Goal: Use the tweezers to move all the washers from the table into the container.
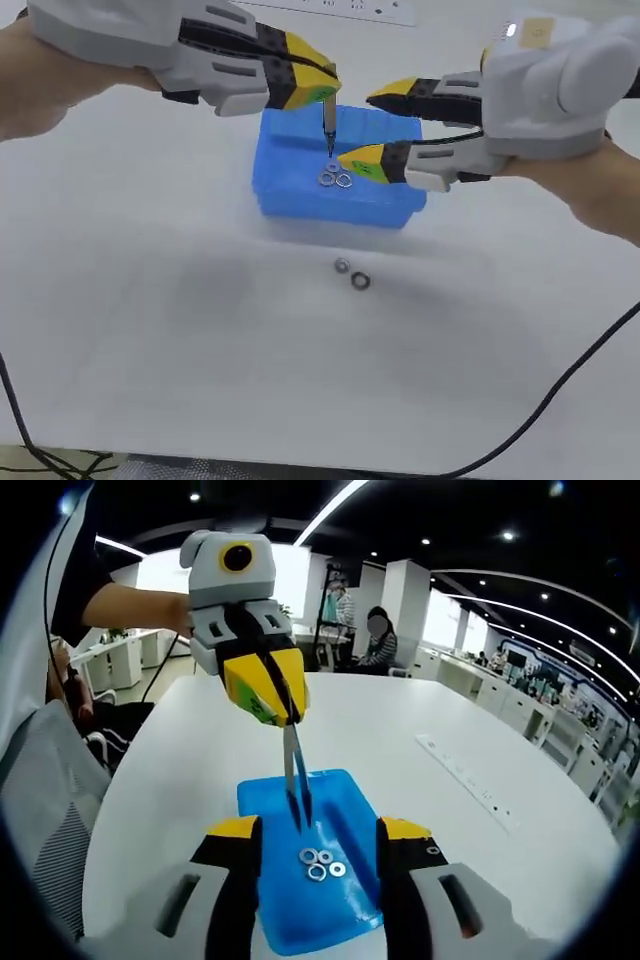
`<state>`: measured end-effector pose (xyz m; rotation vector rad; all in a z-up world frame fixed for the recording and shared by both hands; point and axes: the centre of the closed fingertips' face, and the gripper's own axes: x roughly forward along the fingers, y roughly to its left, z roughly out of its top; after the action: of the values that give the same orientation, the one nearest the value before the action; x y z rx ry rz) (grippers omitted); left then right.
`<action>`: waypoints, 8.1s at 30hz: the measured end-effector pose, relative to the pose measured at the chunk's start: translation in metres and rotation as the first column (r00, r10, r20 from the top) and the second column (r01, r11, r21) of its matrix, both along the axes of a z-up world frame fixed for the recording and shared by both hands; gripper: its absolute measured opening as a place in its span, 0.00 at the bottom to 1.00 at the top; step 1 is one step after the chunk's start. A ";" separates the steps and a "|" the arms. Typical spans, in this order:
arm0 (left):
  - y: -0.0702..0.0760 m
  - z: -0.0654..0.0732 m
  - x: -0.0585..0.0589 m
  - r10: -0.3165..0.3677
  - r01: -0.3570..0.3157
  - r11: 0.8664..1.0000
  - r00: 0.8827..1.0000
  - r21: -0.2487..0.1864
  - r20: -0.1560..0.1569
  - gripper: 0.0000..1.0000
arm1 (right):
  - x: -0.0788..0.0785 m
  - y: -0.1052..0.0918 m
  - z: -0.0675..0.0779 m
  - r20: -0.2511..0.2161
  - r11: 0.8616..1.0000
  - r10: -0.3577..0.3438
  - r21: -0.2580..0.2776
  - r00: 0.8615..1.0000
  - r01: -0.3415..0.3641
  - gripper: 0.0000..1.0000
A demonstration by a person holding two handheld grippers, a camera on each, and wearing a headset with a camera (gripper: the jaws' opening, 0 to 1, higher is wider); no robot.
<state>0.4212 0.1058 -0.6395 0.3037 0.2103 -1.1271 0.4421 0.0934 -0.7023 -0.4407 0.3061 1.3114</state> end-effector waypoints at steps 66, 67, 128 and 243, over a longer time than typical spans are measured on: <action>-0.065 -0.058 -0.093 -0.075 0.077 0.997 0.995 0.029 -0.063 0.04 | -0.091 -0.115 -0.059 -0.169 0.978 -0.207 -0.040 0.964 0.203 1.00; -0.066 -0.058 -0.093 -0.076 0.078 0.996 0.995 0.031 -0.063 0.04 | -0.091 -0.115 -0.059 -0.170 0.978 -0.209 -0.039 0.963 0.206 1.00; -0.071 -0.061 -0.088 -0.172 0.195 0.974 0.968 0.117 -0.184 0.05 | -0.112 -0.026 -0.067 -0.180 0.983 0.176 -0.017 0.968 -0.181 0.14; 0.030 -0.054 -0.074 0.323 -0.333 0.939 0.940 -0.089 -0.108 0.98 | 0.000 0.023 -0.055 -0.086 0.993 0.108 -0.046 0.990 -0.112 0.10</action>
<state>0.3477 0.1361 -0.6936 0.1154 0.2709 -0.8175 0.4423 0.1167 -0.7571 -0.4516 0.3900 1.4343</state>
